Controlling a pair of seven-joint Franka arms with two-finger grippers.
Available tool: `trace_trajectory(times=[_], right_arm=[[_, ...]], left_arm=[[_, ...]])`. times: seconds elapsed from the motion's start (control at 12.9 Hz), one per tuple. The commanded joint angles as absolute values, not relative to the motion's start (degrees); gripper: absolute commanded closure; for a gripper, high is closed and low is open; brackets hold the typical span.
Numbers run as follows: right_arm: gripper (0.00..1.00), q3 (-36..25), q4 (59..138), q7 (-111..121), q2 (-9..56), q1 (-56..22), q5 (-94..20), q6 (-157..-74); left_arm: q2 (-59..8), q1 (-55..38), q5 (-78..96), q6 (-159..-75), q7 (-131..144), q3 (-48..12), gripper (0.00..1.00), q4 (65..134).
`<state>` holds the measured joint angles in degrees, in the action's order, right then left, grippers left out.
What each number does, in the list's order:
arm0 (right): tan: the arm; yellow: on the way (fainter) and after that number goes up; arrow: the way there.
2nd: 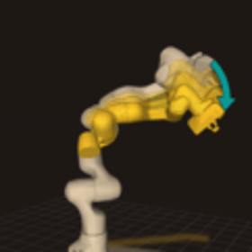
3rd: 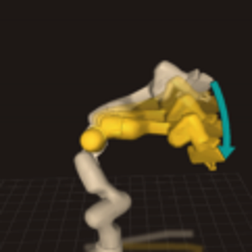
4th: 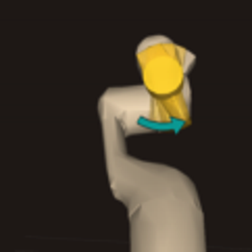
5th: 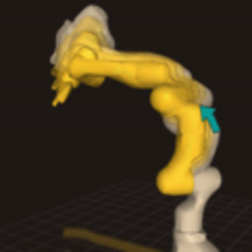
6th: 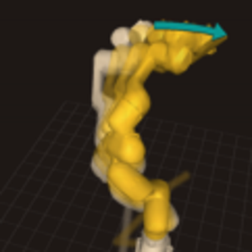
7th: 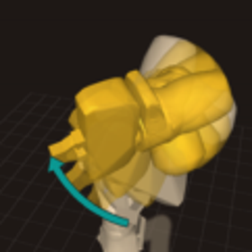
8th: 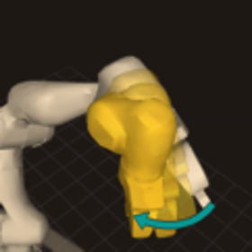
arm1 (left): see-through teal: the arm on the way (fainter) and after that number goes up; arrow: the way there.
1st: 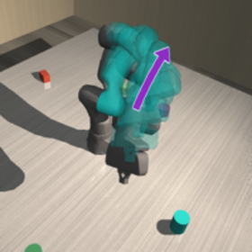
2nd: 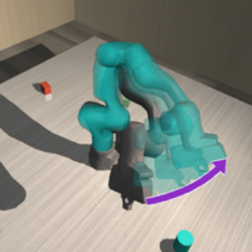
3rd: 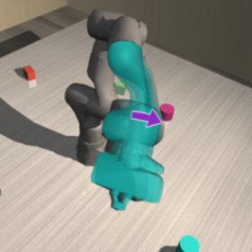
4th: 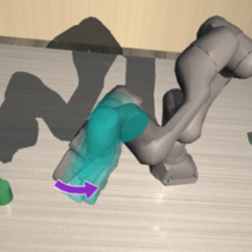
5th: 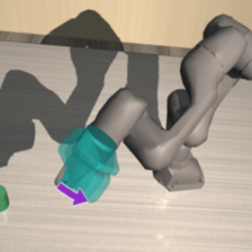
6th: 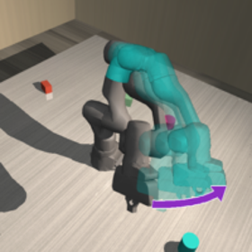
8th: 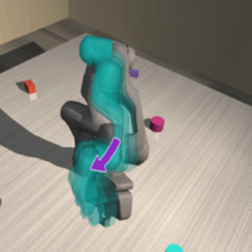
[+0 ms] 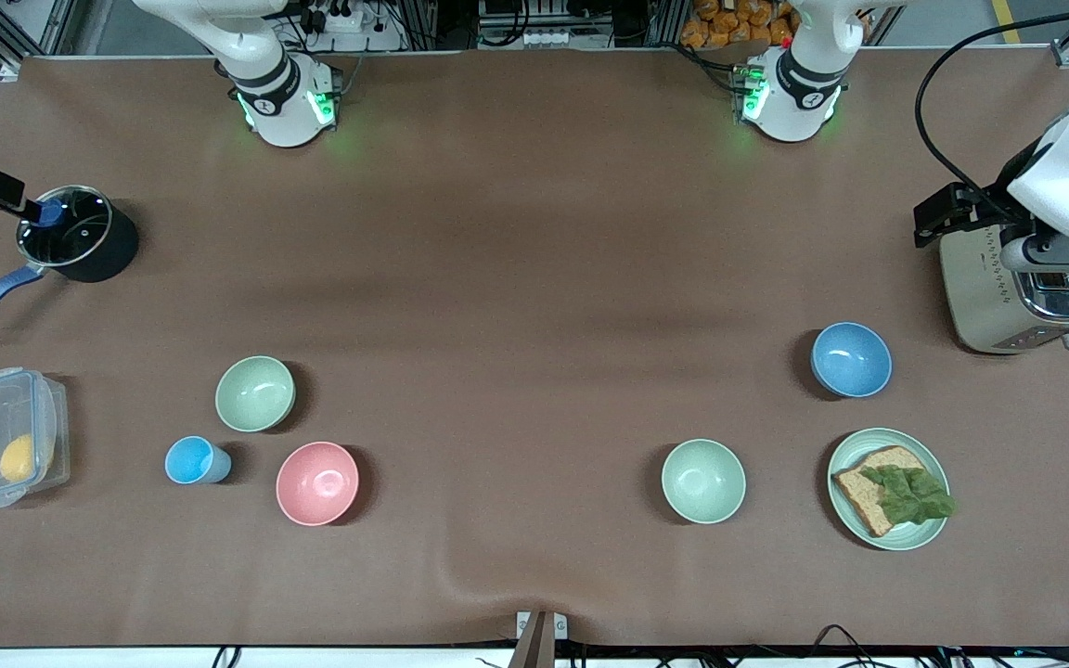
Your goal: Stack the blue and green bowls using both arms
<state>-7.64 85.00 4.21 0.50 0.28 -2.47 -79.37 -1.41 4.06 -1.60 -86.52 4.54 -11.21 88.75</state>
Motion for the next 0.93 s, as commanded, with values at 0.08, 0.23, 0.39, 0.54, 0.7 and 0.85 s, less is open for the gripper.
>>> trace_trajectory(times=[0.08,0.23,0.39,0.54,0.7,0.85], right_arm=[[0.0,-7.0,84.3,3.4,1.1,0.3,-1.6,-80.9],[0.0,-6.9,84.8,3.4,1.1,0.3,-1.6,-81.2],[0.0,-6.9,84.9,3.4,1.2,0.3,-1.6,-81.4],[0.0,-6.8,85.0,3.0,1.8,0.4,-1.6,-81.9],[0.0,-5.9,85.0,2.8,2.8,0.5,-1.6,-82.3],[0.0,-6.1,85.2,2.7,5.1,0.1,-1.6,-82.7]], left_arm=[[-0.7,4.2,-0.3,-85.4,3.6,-10.9,0.0,88.4],[-1.2,4.5,-0.3,-85.4,4.0,-9.7,0.0,87.4],[-2.8,6.8,-0.7,-85.9,3.9,-9.2,0.0,88.2],[-5.2,9.0,-1.6,-88.5,4.1,-9.1,0.0,90.9],[-5.5,11.7,-3.0,-95.9,4.1,-9.2,0.0,97.2],[-6.1,12.8,-3.2,-104.7,4.1,-9.1,0.0,104.3]])
